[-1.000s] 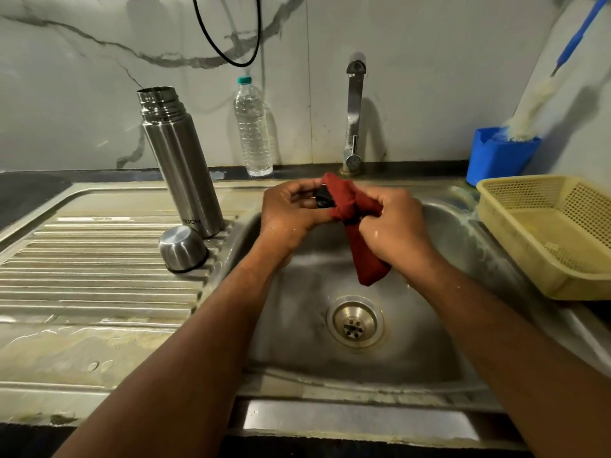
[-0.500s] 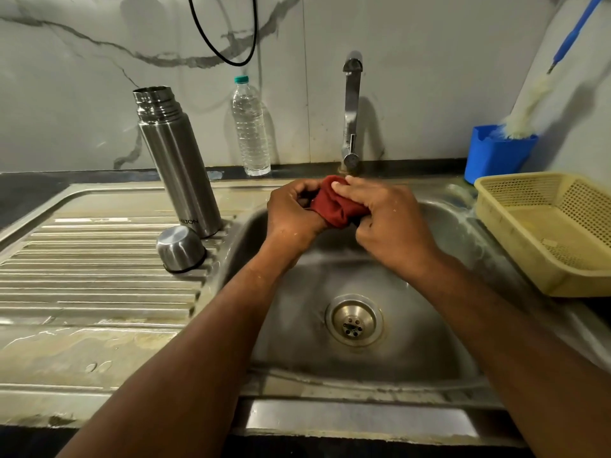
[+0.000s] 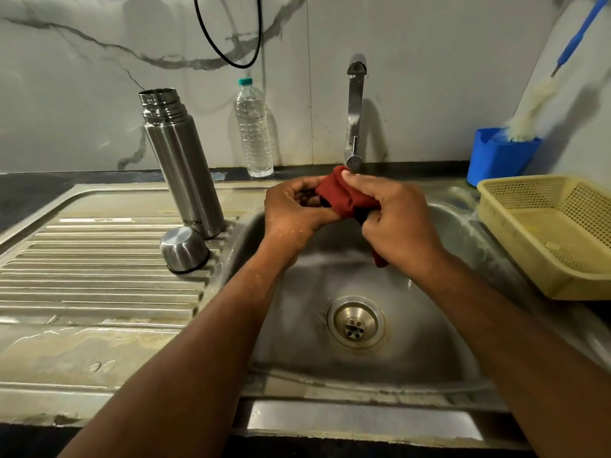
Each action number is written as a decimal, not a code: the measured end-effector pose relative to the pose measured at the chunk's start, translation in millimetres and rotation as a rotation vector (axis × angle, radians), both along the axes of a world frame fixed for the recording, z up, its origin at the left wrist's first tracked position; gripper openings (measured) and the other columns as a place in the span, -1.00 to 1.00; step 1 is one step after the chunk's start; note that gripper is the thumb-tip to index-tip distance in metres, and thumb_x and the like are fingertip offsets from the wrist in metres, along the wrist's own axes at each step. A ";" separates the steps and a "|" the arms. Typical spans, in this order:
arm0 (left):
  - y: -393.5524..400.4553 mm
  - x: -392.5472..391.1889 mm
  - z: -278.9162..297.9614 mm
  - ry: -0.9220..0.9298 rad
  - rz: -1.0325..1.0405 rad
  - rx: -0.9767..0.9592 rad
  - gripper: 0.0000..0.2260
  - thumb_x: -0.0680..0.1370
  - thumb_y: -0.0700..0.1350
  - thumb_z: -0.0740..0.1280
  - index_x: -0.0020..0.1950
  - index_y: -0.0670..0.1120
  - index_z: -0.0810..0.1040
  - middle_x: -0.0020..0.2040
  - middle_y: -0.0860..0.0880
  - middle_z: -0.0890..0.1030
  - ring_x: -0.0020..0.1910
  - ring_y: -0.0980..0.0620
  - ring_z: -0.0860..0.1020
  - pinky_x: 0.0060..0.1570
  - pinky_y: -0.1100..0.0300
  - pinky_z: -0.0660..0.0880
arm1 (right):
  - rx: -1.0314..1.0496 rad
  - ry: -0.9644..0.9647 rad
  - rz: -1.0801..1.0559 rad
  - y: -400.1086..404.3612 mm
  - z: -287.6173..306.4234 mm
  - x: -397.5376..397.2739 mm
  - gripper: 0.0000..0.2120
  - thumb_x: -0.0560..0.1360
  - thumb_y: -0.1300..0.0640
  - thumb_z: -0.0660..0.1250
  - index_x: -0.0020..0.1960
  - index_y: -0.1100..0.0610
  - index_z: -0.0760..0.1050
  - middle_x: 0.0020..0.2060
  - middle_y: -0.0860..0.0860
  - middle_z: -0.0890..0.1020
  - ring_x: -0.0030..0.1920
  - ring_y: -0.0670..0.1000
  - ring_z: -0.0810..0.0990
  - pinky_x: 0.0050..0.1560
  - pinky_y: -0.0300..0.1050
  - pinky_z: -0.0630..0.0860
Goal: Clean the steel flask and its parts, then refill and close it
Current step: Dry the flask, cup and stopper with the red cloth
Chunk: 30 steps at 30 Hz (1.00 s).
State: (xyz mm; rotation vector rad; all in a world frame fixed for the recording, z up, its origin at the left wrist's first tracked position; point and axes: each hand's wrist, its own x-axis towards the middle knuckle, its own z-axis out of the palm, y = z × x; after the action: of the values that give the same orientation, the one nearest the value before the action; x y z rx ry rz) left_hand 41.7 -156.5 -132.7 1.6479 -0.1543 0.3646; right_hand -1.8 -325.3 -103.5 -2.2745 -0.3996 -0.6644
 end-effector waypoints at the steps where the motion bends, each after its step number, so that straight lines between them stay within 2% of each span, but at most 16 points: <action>1: -1.9 -1.3 0.7 -0.005 -0.046 -0.015 -0.46 0.25 -0.30 0.73 0.19 -0.13 0.70 0.03 -0.04 0.78 0.06 0.00 0.75 0.17 -0.04 0.68 | 0.053 0.035 -0.031 -3.7 1.4 1.7 -0.37 0.43 0.45 0.39 0.42 0.01 0.56 0.28 0.03 0.66 0.29 0.01 0.61 0.38 -0.13 0.50; 3: -4.9 -3.3 2.9 -0.011 -0.125 -0.053 -0.44 0.27 -0.33 0.70 0.24 -0.18 0.67 0.10 -0.09 0.77 0.12 -0.05 0.74 0.20 -0.09 0.66 | 0.198 0.161 -0.091 -11.2 2.5 5.6 -0.46 0.42 0.42 0.39 0.25 -0.07 0.67 0.03 -0.07 0.75 0.06 -0.02 0.69 0.12 -0.07 0.65; 5: -5.8 -3.0 3.3 -0.015 -0.171 -0.076 -0.43 0.29 -0.36 0.68 0.27 -0.19 0.64 0.14 -0.11 0.75 0.16 -0.08 0.73 0.23 -0.11 0.64 | 0.378 0.298 -0.122 -14.3 -0.7 9.3 -0.51 0.43 0.42 0.33 0.12 -0.10 0.72 -0.16 -0.13 0.73 -0.07 -0.04 0.71 -0.14 -0.15 0.62; 6: -5.8 -2.2 2.3 -0.017 -0.176 -0.084 -0.42 0.30 -0.37 0.67 0.28 -0.20 0.64 0.15 -0.12 0.75 0.16 -0.09 0.72 0.23 -0.11 0.64 | 0.440 0.321 -0.121 -14.4 -2.1 10.0 -0.50 0.43 0.43 0.31 0.11 -0.08 0.72 -0.17 -0.12 0.73 -0.07 -0.03 0.71 -0.18 -0.18 0.60; 8: -5.5 -0.3 0.4 -0.014 -0.164 -0.106 -0.41 0.31 -0.41 0.65 0.30 -0.21 0.62 0.16 -0.13 0.74 0.15 -0.10 0.73 0.21 -0.09 0.65 | 0.504 0.306 -0.077 -11.4 -1.9 10.3 -0.46 0.41 0.45 0.31 0.18 -0.06 0.71 -0.08 -0.11 0.75 -0.01 -0.05 0.72 -0.08 -0.15 0.65; 10: -3.8 2.2 -0.6 -0.014 -0.135 -0.119 -0.42 0.32 -0.44 0.63 0.30 -0.21 0.60 0.16 -0.13 0.74 0.14 -0.09 0.73 0.20 -0.05 0.66 | 0.513 0.269 0.003 -6.1 1.4 8.8 -0.42 0.41 0.49 0.35 0.26 -0.03 0.68 0.07 -0.10 0.74 0.11 -0.11 0.69 0.13 -0.13 0.65; 12: -1.7 4.2 -1.0 -0.027 -0.105 -0.122 -0.45 0.33 -0.41 0.64 0.28 -0.19 0.61 0.13 -0.12 0.74 0.13 -0.09 0.73 0.21 -0.04 0.65 | 0.424 0.212 0.051 -1.6 2.1 5.6 -0.38 0.42 0.50 0.35 0.34 0.00 0.63 0.22 -0.07 0.70 0.24 -0.14 0.64 0.30 -0.16 0.57; 14: 0.3 5.1 -2.8 -0.033 -0.074 -0.102 -0.48 0.32 -0.36 0.66 0.24 -0.16 0.64 0.10 -0.08 0.76 0.11 -0.07 0.73 0.21 -0.01 0.65 | 0.315 0.153 0.057 0.3 0.5 2.1 -0.35 0.41 0.50 0.34 0.40 0.02 0.59 0.29 -0.05 0.65 0.31 -0.13 0.59 0.39 -0.19 0.49; 16: 2.2 3.7 -2.3 -0.036 -0.045 -0.090 -0.51 0.31 -0.31 0.69 0.20 -0.13 0.68 0.05 -0.05 0.77 0.07 -0.02 0.73 0.19 0.03 0.65 | 0.259 0.120 0.045 1.7 -1.9 1.5 -0.33 0.41 0.49 0.34 0.42 0.02 0.56 0.31 -0.05 0.64 0.33 -0.12 0.57 0.40 -0.23 0.47; 19: 2.0 2.1 2.9 -0.027 -0.071 -0.105 -0.53 0.30 -0.29 0.70 0.17 -0.13 0.70 0.02 -0.06 0.78 0.04 -0.02 0.73 0.16 0.01 0.67 | 0.334 0.145 0.031 3.1 -0.8 2.1 -0.34 0.40 0.51 0.34 0.40 0.04 0.58 0.25 -0.05 0.67 0.28 -0.12 0.61 0.34 -0.23 0.52; 22: -1.8 -0.9 7.4 -0.004 -0.156 -0.077 -0.50 0.27 -0.38 0.68 0.17 -0.18 0.70 0.00 -0.07 0.78 -0.01 0.01 0.73 0.06 0.12 0.67 | 0.426 0.254 -0.026 0.8 2.3 2.3 -0.42 0.39 0.46 0.34 0.22 -0.07 0.69 -0.02 -0.13 0.74 0.04 -0.09 0.70 0.06 -0.14 0.66; 24: -5.0 -2.0 6.6 0.004 -0.191 -0.042 -0.47 0.25 -0.39 0.69 0.19 -0.18 0.69 0.02 -0.08 0.77 0.01 0.01 0.73 0.06 0.14 0.66 | 0.471 0.362 -0.103 -3.4 3.4 4.0 -0.51 0.42 0.42 0.33 0.06 -0.13 0.72 -0.17 -0.12 0.73 -0.08 -0.03 0.71 -0.15 -0.11 0.66; 25: -6.3 -1.9 5.4 0.010 -0.195 -0.028 -0.46 0.26 -0.38 0.69 0.21 -0.17 0.69 0.04 -0.08 0.77 0.04 0.00 0.74 0.08 0.14 0.66 | 0.503 0.386 -0.141 -6.2 3.4 5.1 -0.53 0.43 0.41 0.31 -0.02 -0.14 0.72 -0.20 -0.11 0.73 -0.10 -0.01 0.71 -0.18 -0.10 0.66; 27: -7.6 -1.3 3.0 0.016 -0.190 -0.006 -0.44 0.26 -0.37 0.69 0.22 -0.16 0.68 0.06 -0.08 0.77 0.07 -0.04 0.74 0.12 0.08 0.67 | 0.527 0.327 -0.194 -11.4 4.1 6.3 -0.51 0.40 0.42 0.29 -0.11 -0.18 0.69 -0.22 -0.14 0.72 -0.10 -0.04 0.71 -0.11 -0.11 0.67; 28: -7.7 -0.5 1.8 0.019 -0.175 0.005 -0.45 0.25 -0.36 0.70 0.21 -0.15 0.69 0.05 -0.07 0.77 0.07 -0.06 0.75 0.14 0.03 0.68 | 0.497 0.263 -0.188 -12.2 5.6 5.1 -0.48 0.38 0.43 0.29 -0.03 -0.17 0.70 -0.17 -0.18 0.72 -0.05 -0.07 0.71 -0.02 -0.13 0.66; 30: -8.0 0.3 -0.3 0.032 -0.129 0.032 -0.48 0.25 -0.35 0.70 0.17 -0.10 0.71 0.01 -0.03 0.78 0.05 -0.10 0.75 0.18 -0.05 0.68 | 0.348 0.123 -0.130 -10.8 8.6 1.5 -0.38 0.38 0.46 0.29 0.29 -0.06 0.65 0.06 -0.14 0.72 0.14 -0.08 0.67 0.22 -0.20 0.58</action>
State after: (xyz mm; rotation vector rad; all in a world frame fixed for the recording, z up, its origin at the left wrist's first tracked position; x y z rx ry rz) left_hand 42.0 -164.5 -133.1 1.6652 -0.2424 0.2381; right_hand -0.3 -336.2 -94.9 -2.0055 -0.0690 -0.6023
